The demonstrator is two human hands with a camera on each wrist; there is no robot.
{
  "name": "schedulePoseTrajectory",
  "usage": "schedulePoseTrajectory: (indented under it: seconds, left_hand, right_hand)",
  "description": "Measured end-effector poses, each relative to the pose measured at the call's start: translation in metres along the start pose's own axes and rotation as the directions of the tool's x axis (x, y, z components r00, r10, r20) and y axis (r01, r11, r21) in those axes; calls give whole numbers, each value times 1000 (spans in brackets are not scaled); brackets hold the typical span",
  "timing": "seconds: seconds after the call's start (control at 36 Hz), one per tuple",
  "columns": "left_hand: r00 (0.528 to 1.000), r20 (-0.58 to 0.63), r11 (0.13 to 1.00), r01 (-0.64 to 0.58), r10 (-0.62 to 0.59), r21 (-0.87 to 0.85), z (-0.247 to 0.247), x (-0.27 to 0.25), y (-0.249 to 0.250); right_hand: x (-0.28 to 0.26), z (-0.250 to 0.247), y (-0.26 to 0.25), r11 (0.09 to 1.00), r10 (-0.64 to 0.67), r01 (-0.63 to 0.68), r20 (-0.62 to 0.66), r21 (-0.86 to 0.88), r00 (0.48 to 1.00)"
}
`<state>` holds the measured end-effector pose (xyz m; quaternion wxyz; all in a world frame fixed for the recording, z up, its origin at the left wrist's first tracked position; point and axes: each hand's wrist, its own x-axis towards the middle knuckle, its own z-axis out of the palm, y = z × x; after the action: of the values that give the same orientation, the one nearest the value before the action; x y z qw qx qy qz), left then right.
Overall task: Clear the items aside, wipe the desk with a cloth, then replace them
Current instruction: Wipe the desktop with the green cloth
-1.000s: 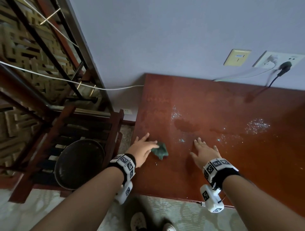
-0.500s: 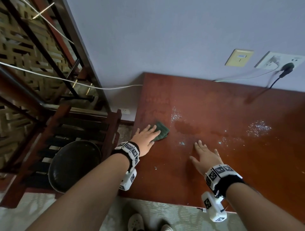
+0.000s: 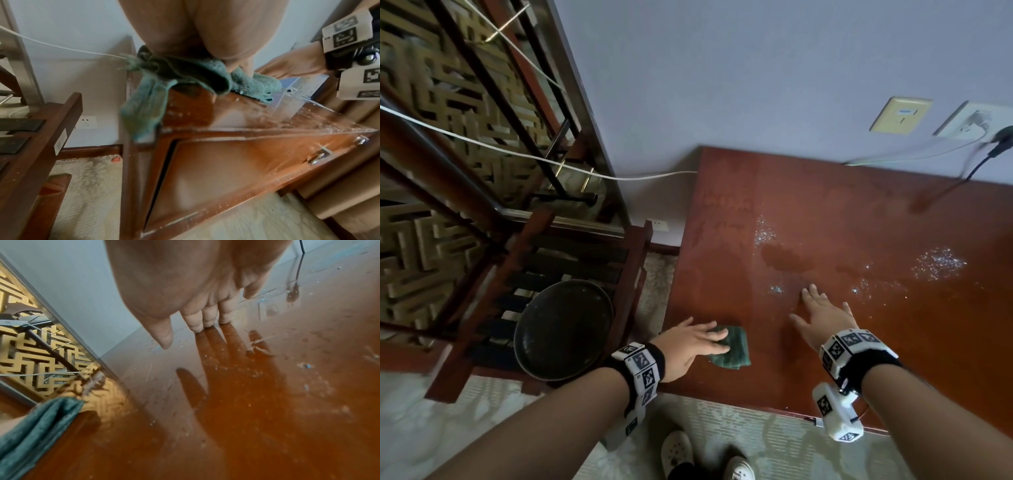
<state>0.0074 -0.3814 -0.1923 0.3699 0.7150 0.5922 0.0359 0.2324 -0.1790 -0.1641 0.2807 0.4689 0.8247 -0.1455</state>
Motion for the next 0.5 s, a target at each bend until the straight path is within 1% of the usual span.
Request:
schedulePoseTrajectory:
  seconds: [0.08, 0.11, 0.17, 0.19, 0.25, 0.31, 0.33, 0.36, 0.42, 0.44, 0.5]
  left_hand:
    - [1000, -7, 997, -12, 11, -74, -10, -2, -3]
    - [1000, -30, 996, -8, 6, -84, -14, 0, -5]
    - [990, -137, 996, 19, -31, -92, -25, 6, -12]
    - [976, -208, 994, 48, -68, -101, -32, 10, -16]
    - [928, -333, 983, 132, -167, -125, -47, 21, -23]
    - [891, -383, 969, 215, -246, -122, -61, 31, -30]
    - [888, -372, 963, 244, -270, -116, -65, 36, -34]
    - [896, -337, 957, 266, -289, -112, -66, 39, -36]
    - [918, -242, 950, 304, -314, -77, -63, 43, -37]
    - [922, -220, 948, 317, -318, -41, -59, 43, -36]
    - [923, -232, 949, 314, -308, -9, -51, 41, -35]
  right_hand:
    - [1, -1, 0, 1000, 2, -2, 6, -1, 1000]
    - [2, -1, 0, 1000, 2, -2, 5, 2, 1000]
    - [2, 0, 0, 1000, 3, -3, 0, 6, 1000]
    - [3, 2, 0, 1000, 3, -3, -2, 6, 1000]
    - [4, 6, 0, 1000, 3, -3, -9, 2, 1000]
    - [5, 8, 1, 1000, 3, -3, -18, 2, 1000]
    - [5, 9, 2, 1000, 2, -2, -22, 3, 1000]
    - [6, 9, 3, 1000, -1, 1, -26, 2, 1000]
    - [6, 10, 4, 1000, -8, 8, -36, 0, 999]
    - [6, 11, 5, 1000, -11, 11, -39, -1, 999]
    - [6, 12, 6, 1000, -18, 18, -40, -1, 999]
